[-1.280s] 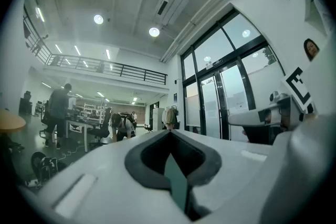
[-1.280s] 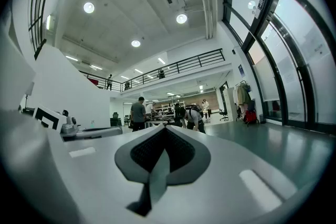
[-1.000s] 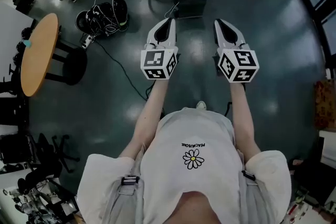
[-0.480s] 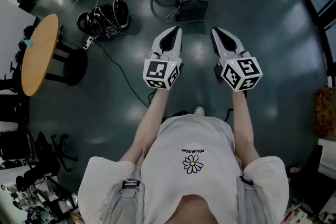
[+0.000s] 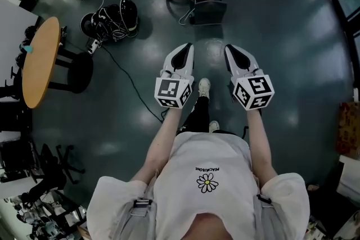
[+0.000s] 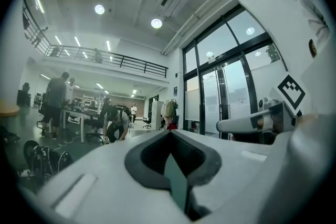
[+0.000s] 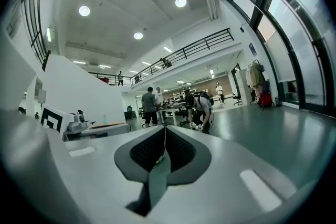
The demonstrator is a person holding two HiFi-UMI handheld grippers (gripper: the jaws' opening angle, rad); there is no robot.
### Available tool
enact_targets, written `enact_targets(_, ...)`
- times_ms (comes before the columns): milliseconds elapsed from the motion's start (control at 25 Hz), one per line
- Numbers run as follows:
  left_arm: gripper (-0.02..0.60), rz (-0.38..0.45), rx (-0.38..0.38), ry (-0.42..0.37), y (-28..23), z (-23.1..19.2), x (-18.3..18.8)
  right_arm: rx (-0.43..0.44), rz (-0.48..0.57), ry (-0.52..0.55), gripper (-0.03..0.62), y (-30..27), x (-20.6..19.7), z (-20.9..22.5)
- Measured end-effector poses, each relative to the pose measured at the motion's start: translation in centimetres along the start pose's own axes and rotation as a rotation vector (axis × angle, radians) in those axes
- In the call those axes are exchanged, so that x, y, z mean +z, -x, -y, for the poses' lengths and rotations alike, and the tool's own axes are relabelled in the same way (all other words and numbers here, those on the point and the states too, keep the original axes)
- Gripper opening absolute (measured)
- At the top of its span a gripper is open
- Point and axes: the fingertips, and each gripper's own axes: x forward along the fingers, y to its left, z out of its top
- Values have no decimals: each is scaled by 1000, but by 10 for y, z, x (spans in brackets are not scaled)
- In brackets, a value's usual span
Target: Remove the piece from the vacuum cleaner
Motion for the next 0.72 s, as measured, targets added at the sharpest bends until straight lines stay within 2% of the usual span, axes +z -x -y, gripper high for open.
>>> enact_targets(160,0,-11,20,41,-56,-40,-15,-9,-37,-2,26,-54,-3,36)
enact_targets(400,0,-15,-19,-58,-150,-101,-4,-69,-53,27,26,-152,33,100)
enact_targets(560,0,-11,-28,-41,-207,-147,0,-94,-47,30,26,-208,48,133)
enact_targets(720,0,-30,-49,-35,-251,-174,-1,-116,-57,47,26,-251,57,156)
